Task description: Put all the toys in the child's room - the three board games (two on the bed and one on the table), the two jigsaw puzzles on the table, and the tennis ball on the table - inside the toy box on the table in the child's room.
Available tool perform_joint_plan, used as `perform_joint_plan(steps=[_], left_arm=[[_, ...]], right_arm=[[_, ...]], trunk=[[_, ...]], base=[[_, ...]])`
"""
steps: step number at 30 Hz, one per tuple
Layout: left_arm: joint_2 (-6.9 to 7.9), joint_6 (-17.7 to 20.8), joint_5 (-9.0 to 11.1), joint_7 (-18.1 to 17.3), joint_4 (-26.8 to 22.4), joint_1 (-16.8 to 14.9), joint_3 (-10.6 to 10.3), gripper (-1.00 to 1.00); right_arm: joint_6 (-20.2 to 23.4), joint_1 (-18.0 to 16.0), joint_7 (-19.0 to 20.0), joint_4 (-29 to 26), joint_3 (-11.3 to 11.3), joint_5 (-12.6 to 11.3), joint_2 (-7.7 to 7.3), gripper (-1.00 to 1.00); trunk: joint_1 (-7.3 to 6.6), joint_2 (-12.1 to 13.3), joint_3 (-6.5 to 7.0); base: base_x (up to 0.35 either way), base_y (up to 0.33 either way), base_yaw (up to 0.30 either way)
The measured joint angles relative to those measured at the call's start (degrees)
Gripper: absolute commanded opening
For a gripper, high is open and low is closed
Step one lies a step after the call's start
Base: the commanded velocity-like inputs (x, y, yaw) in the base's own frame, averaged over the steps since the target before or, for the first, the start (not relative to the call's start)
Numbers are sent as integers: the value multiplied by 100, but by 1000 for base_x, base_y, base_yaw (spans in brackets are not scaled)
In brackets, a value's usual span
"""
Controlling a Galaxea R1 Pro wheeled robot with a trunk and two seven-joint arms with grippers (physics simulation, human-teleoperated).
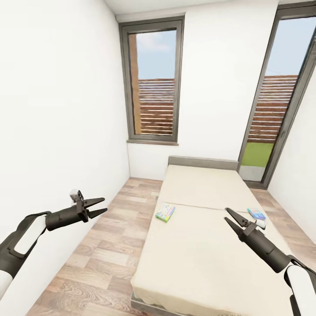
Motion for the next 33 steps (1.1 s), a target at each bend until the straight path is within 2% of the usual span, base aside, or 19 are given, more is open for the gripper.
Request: perform_joint_plan(steps=[12, 25, 33], left_arm=[[1, 0, 1, -6, 0, 0, 3, 100], [2, 0, -1, -6, -3, 6, 4, 100], [3, 0, -1, -7, -4, 2, 7, 100]], right_arm=[[0, 2, 0, 3, -1, -1, 0, 100], [0, 3, 1, 5, -1, -1, -1, 100], [-1, 3, 1, 5, 0, 0, 0, 100]], trunk=[[-1, 5, -57], [-3, 8, -122], [-2, 8, -161]], base=[[18, 12, -227], [111, 141, -227], [110, 48, -159]])
